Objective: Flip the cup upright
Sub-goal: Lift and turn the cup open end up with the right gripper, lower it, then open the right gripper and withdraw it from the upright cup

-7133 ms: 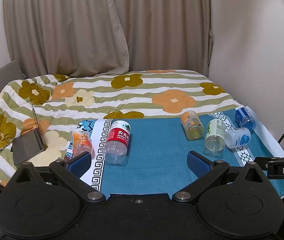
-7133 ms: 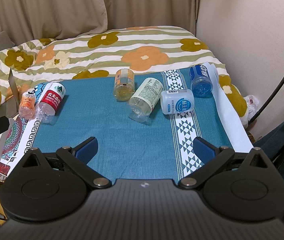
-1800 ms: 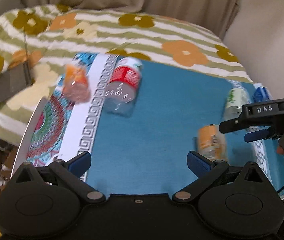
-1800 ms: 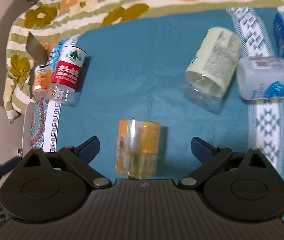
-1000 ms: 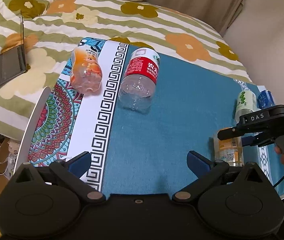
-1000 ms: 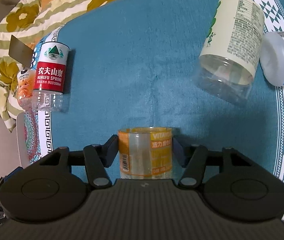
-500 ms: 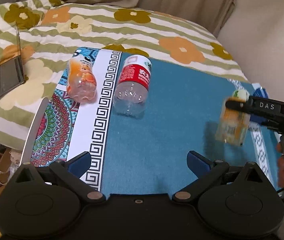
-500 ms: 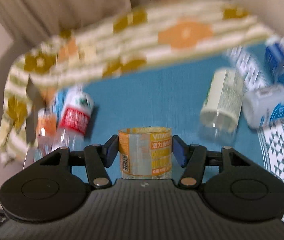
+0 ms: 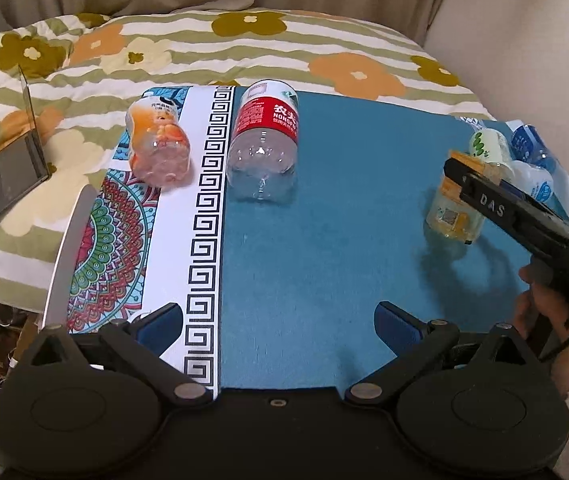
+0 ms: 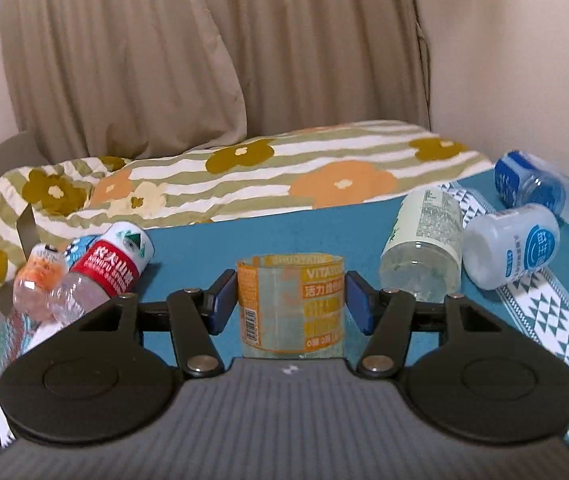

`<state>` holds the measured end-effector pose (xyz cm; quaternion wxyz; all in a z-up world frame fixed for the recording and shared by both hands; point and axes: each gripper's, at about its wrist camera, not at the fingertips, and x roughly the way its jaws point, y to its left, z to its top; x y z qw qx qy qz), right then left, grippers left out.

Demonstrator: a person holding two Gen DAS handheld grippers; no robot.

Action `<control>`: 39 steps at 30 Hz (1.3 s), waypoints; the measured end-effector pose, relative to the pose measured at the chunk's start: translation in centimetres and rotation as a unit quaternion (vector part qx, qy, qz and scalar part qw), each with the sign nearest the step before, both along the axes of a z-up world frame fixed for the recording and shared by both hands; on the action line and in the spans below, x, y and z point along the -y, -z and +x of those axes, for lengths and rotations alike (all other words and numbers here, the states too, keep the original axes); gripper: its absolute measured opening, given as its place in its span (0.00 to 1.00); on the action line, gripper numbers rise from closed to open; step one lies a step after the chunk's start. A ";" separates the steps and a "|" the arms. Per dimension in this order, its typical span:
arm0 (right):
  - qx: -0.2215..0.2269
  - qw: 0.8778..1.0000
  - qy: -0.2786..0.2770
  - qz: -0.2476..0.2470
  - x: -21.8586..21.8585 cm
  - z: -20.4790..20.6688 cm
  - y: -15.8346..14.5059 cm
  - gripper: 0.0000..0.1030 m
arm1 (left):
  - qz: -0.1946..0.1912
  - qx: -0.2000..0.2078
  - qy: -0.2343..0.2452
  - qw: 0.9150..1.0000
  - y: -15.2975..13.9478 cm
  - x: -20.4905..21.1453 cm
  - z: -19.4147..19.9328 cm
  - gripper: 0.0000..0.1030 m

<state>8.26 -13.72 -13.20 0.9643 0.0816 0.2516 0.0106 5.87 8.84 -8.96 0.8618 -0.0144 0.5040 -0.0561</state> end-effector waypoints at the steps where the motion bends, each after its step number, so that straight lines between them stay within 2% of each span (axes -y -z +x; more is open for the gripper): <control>1: 0.000 1.000 -0.002 -0.003 -0.2 -0.3 0.1 0.71 | 0.000 0.000 0.002 1.000 0.0 0.0 0.0 1.00; 10: -0.028 0.999 -0.020 -0.018 -0.7 -2.3 -0.3 0.71 | -0.003 0.007 0.015 1.000 -0.5 0.9 -0.3 1.00; 21: -0.034 0.998 -0.039 -0.023 -0.6 -2.6 -0.1 0.74 | -0.007 0.002 0.005 1.000 -0.3 1.2 -0.9 1.00; 23: -0.041 0.998 -0.045 -0.011 -0.3 -2.4 -0.2 0.81 | -0.003 0.005 0.005 1.000 -0.4 1.4 -1.0 1.00; 25: -0.050 0.998 -0.047 -0.001 0.0 -2.2 -0.4 0.95 | 0.000 0.009 0.005 1.000 -0.6 1.7 -1.0 1.00; 28: -0.064 0.996 -0.056 0.014 0.4 -2.0 -0.8 1.00 | 0.002 0.016 0.005 1.000 -1.0 2.2 -1.1 1.00; 33: -0.102 0.993 -0.060 0.030 1.7 -1.8 -2.9 1.00 | 0.001 0.032 0.004 0.999 -2.4 3.3 -1.3 1.00; 39: -0.132 0.989 -0.062 0.007 3.7 -2.9 -7.5 1.00 | 0.005 0.072 0.005 0.997 -5.4 4.9 -1.5 1.00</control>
